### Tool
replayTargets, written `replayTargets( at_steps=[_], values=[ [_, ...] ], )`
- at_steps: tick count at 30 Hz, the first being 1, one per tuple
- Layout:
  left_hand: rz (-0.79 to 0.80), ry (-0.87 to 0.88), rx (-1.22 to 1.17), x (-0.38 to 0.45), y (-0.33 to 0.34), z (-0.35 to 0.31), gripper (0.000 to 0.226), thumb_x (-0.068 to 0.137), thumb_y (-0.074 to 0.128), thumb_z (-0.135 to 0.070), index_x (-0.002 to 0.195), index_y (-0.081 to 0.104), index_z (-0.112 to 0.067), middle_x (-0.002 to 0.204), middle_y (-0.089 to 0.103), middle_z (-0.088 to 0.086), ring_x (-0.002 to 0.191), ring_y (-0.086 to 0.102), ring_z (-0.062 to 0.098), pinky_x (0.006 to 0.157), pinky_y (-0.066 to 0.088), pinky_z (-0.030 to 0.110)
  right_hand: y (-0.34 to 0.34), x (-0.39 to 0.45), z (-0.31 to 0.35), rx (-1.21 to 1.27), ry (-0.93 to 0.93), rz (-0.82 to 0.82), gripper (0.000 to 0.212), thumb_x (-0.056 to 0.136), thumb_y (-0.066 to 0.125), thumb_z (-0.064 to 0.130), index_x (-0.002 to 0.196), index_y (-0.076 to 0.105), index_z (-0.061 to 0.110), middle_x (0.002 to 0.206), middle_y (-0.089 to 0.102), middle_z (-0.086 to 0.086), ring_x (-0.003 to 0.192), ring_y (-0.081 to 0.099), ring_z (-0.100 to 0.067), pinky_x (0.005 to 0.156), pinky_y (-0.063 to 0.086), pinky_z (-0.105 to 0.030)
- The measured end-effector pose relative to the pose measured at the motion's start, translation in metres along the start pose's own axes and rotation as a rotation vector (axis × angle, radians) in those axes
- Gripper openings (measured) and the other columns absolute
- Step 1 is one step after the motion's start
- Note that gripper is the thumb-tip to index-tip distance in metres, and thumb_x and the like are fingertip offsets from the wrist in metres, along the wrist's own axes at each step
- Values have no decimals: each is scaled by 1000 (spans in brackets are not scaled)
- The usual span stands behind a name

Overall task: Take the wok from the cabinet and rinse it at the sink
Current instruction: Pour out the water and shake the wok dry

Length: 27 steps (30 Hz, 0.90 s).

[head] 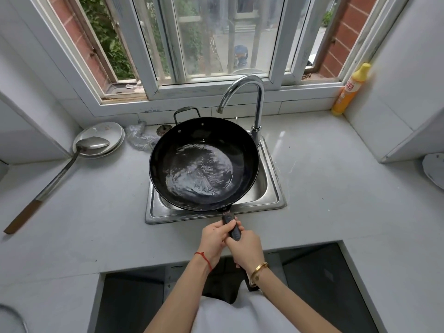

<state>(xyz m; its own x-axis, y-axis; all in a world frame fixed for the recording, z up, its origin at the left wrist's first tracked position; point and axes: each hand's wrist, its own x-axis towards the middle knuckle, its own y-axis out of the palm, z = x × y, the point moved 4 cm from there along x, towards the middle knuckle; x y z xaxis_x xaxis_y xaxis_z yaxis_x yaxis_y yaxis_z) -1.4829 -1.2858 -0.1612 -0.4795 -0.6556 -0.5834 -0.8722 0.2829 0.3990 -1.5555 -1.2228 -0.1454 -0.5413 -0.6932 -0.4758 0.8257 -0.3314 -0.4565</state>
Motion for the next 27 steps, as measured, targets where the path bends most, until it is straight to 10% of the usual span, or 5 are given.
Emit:
replayTargets(
  at_steps=[6, 27],
  values=[
    [-127, 69, 200, -2, -10, -2, 8, 85, 69, -3, 85, 74, 2, 83, 75, 17, 79, 72, 23, 80, 59, 32, 13, 3, -8, 217, 120, 131, 19, 91, 60, 21, 75, 57, 12, 51, 52, -2, 37, 47, -14, 38, 41, -23],
    [-500, 250, 825, -2, -39, -46, 30, 68, 74, -23, 51, 58, -4, 45, 58, 3, 46, 45, 10, 49, 42, 25, 58, 16, 15, 528, 289, 479, 37, 97, 37, 13, 60, 36, 18, 45, 32, 4, 33, 29, -8, 34, 26, -18]
  ],
)
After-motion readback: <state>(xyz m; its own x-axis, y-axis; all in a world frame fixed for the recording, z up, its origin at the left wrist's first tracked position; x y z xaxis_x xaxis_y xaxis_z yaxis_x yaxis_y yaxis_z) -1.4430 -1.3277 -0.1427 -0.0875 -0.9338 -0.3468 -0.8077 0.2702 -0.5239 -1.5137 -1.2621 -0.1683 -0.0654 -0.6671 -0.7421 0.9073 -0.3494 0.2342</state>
